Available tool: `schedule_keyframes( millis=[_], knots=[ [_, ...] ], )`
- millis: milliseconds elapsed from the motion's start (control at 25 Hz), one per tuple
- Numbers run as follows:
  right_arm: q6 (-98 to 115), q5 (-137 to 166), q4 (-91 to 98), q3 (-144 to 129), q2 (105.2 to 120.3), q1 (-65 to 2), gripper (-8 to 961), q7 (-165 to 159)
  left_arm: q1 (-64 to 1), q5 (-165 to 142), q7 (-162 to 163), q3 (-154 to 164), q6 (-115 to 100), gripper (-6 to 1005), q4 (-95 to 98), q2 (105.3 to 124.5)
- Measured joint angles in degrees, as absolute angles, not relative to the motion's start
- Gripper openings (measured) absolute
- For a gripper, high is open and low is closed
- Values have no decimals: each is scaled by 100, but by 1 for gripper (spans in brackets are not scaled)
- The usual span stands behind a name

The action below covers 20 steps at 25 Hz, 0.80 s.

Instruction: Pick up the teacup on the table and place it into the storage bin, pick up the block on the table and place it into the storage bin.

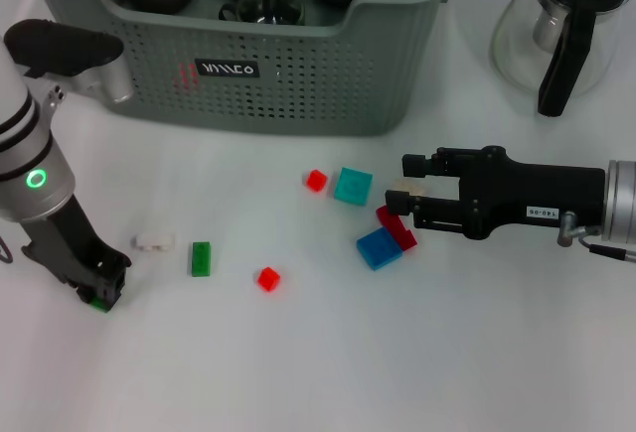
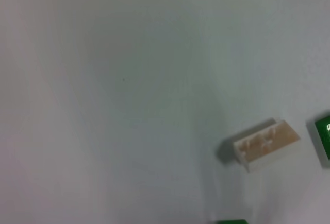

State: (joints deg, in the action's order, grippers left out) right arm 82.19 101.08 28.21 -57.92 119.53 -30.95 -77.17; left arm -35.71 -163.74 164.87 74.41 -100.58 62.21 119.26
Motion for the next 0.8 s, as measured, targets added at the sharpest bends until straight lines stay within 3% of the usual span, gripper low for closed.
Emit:
schedule_keyframes(
  millis=[360, 560, 720, 800],
  knots=[
    [8217, 10106, 2821, -5792, 11953, -3094, 642, -7717, -3560, -16356, 16219, 6949, -10320, 179, 6444, 11898],
    [8217, 10084, 2821, -5792, 11954, -3083, 642, -7717, -3721, -16120, 15105, 4901, -10778, 179, 6291, 11832],
    [8222, 10076, 2821, -5792, 11953, -3102, 642, -7717, -3844, -15634, 14435, 3789, -11128, 179, 5700, 11613],
    [8237, 10075, 2821, -5792, 11953, -3112, 642, -7717, -3870, -15137, 14117, 3284, -11299, 179, 5203, 11393]
  ],
)
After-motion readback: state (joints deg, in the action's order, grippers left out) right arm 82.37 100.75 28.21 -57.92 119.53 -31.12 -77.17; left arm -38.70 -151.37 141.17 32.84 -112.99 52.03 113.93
